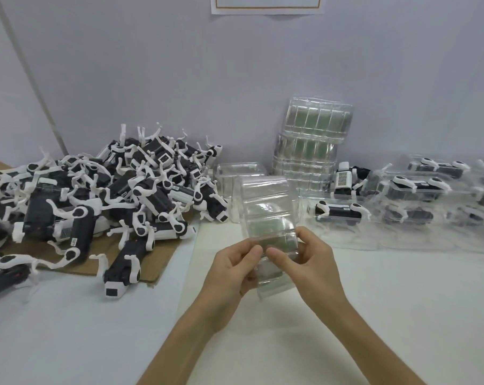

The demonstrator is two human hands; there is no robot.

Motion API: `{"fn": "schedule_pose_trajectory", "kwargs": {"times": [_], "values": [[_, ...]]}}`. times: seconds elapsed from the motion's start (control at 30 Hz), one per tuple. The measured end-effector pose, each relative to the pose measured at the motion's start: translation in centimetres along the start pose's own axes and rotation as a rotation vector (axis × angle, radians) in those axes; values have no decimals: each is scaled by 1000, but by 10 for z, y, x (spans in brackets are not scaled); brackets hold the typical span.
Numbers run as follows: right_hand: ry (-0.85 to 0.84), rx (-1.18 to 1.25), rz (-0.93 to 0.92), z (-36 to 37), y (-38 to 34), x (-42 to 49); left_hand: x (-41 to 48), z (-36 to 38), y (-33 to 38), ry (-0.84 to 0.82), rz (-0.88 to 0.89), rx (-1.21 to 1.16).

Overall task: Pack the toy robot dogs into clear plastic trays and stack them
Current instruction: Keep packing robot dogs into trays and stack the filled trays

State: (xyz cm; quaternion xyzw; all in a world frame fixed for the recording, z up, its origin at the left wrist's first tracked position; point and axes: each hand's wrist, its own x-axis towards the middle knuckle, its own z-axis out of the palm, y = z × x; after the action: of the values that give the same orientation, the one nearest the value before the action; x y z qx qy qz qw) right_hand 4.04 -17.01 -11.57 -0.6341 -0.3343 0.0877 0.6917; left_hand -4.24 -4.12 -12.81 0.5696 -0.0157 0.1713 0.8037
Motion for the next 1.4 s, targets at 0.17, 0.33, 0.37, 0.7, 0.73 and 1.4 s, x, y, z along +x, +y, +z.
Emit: {"fn": "schedule_pose_trajectory", "kwargs": {"times": [0.17, 0.33, 0.37, 0.7, 0.73, 1.4], "values": [[-58, -46, -11, 5, 2, -1, -1, -4, -4, 139, 51, 101], [-85, -52, -7, 4, 3, -1, -3, 1, -3, 231, 78, 102], [-87, -51, -9, 4, 3, -1, -3, 1, -3, 248, 76, 92], [-74, -9, 0, 3, 2, 1, -4, 3, 3, 332, 8, 96], [-67, 5, 8, 2, 1, 3, -3, 3, 4, 290, 4, 92], [-20, 115, 75, -17, -2, 16, 3, 1, 5, 213, 49, 127]]}}
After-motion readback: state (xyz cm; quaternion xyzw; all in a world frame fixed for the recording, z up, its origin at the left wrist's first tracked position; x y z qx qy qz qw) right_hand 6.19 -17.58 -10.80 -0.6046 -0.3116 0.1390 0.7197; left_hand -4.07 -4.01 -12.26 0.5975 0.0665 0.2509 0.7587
